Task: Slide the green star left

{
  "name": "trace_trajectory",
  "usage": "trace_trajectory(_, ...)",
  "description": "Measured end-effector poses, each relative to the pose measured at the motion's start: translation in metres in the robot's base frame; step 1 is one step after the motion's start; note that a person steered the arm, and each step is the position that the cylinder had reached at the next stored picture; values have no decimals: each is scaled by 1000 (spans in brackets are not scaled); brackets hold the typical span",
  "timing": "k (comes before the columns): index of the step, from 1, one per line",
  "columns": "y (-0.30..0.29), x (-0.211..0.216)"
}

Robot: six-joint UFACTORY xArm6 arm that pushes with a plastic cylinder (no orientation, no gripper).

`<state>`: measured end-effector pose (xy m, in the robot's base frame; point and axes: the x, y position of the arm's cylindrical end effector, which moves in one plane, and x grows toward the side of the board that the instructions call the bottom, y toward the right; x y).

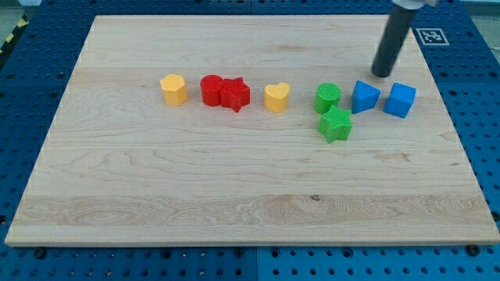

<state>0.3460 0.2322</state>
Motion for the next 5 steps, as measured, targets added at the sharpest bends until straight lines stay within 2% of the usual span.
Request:
trace_trajectory(1,66,33)
trace_trajectory(2,78,105)
trace_trajectory(3,60,152)
trace_trajectory(4,-12,150)
trace_trajectory(5,-40,149)
